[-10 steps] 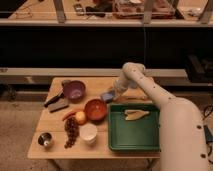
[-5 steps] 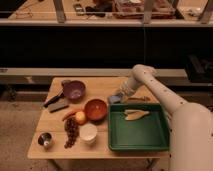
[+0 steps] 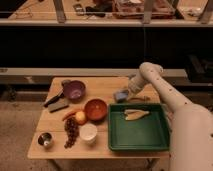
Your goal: Wipe table surface with sponge
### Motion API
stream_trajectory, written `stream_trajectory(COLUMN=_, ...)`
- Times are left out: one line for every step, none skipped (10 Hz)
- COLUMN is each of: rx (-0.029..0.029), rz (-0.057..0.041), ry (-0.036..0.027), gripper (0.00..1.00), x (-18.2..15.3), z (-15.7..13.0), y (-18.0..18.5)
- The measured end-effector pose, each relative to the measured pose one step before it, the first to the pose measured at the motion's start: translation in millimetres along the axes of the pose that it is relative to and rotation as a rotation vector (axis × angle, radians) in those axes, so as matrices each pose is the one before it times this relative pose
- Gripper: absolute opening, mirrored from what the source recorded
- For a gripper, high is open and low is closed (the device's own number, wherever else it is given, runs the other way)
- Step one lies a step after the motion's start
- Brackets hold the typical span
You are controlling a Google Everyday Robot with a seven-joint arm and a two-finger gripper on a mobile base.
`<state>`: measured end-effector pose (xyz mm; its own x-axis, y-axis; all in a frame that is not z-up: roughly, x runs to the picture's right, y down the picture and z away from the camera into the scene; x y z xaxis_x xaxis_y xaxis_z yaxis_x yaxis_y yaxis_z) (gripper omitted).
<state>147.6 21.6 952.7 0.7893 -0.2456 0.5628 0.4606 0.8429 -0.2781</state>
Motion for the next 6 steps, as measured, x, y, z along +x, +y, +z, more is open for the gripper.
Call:
stream_trajectory(rx=-0.00339, rz=0.00312, ry=0.01084, gripper=0.0, x=3.55, z=2.62, y=-10.52)
stream_trajectory(rx=-0.00875, rz=-0.00224, ry=0.01519, gripper=0.0, x=-0.37, z=6.13, y=-14.03)
stream_trajectory(rx=-0.01457, rz=-0.00548, ry=0.00702, gripper=0.0, x=-4.57, z=9.48, y=-12.67)
stream_trajectory(rx=-0.00906, rz=-0.00646, ry=-0.00196, gripper=0.0, x=-5.52, z=7.72, y=-8.47)
stream_trajectory(rx=-0.00654, rz=-0.00905, ry=-0.00253, gripper=0.0, x=-8.07, z=7.05, y=-10.02)
stream_trajectory(rx=-0.00022, rz=-0.00507, ry=-0.00805, gripper=0.0, x=-6.27, z=5.05, y=-7.01)
